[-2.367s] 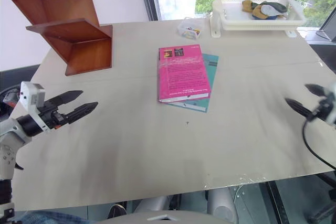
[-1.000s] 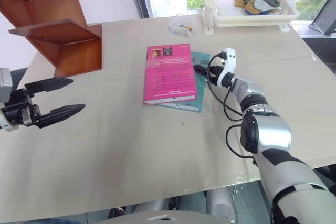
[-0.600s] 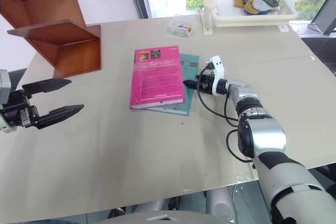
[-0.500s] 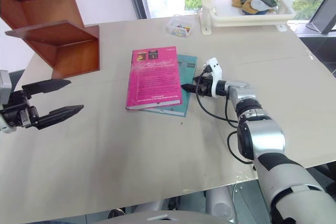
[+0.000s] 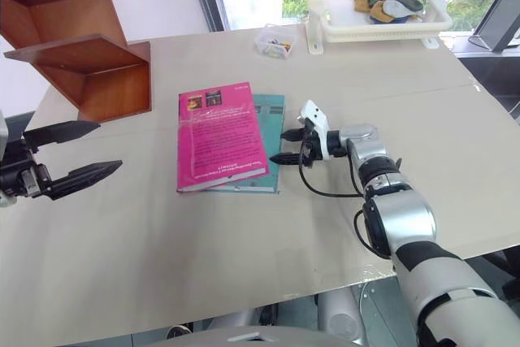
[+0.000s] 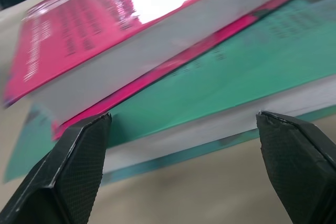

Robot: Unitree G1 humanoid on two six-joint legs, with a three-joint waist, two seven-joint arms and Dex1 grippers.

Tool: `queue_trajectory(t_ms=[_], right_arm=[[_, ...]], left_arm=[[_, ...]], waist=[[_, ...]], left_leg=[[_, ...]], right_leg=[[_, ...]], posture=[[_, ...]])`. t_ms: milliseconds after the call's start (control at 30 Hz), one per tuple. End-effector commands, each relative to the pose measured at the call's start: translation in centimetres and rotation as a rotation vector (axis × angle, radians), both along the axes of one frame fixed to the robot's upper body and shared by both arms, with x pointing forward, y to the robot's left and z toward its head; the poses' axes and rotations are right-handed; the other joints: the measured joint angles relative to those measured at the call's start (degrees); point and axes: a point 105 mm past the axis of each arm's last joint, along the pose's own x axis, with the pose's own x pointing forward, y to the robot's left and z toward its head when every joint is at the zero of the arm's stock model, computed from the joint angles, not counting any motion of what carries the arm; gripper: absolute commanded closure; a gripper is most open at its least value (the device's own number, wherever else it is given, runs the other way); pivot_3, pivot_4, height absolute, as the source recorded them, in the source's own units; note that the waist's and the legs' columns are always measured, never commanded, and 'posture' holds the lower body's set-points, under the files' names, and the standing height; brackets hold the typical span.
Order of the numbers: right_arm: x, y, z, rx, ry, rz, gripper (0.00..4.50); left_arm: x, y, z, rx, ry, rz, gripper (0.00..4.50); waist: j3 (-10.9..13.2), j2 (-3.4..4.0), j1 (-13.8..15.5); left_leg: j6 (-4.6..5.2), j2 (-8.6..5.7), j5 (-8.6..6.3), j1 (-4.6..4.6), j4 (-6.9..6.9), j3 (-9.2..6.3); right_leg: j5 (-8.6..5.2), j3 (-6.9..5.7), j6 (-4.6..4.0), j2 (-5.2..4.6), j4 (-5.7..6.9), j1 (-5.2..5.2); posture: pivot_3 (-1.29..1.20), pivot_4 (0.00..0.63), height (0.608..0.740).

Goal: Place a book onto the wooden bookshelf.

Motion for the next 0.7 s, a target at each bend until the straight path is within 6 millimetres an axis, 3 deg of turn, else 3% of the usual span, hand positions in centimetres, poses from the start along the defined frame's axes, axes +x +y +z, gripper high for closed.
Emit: queue_trajectory(t_ms=[33,300,700], right_arm=[[-1.6,0.2,-1.6,-0.059,0.047,0.103,0.0],[-3.7,0.3,-1.2,-0.072,0.034,0.296,0.0],[-5.3,-0.1,-1.3,-0.146,-0.027,0.393,0.0]], left_arm=[[-0.3,-0.1,1.1,0.031,-0.044,0.004,0.02],[-0.5,0.3,0.6,0.046,-0.015,0.011,0.02],[-1.4,1.3,-0.4,0.083,0.081,0.022,0.02]], waist=[[0.0,0.0,0.0],[0.0,0.01,0.1],[0.0,0.03,0.4]], left_leg=[[0.0,0.0,0.0,0.0,0.0,0.0],[-0.01,0.0,-0.01,-0.01,0.0,-0.02],[-0.02,0.0,-0.01,-0.02,0.02,-0.04]], right_leg=[[0.0,0.0,0.0,0.0,0.0,0.0],[0.0,-0.01,0.0,0.0,0.01,-0.01],[-0.01,-0.03,-0.01,-0.01,0.02,-0.01]], posture=[[0.0,0.15,0.74],[0.0,0.15,0.74],[0.0,0.15,0.74]])
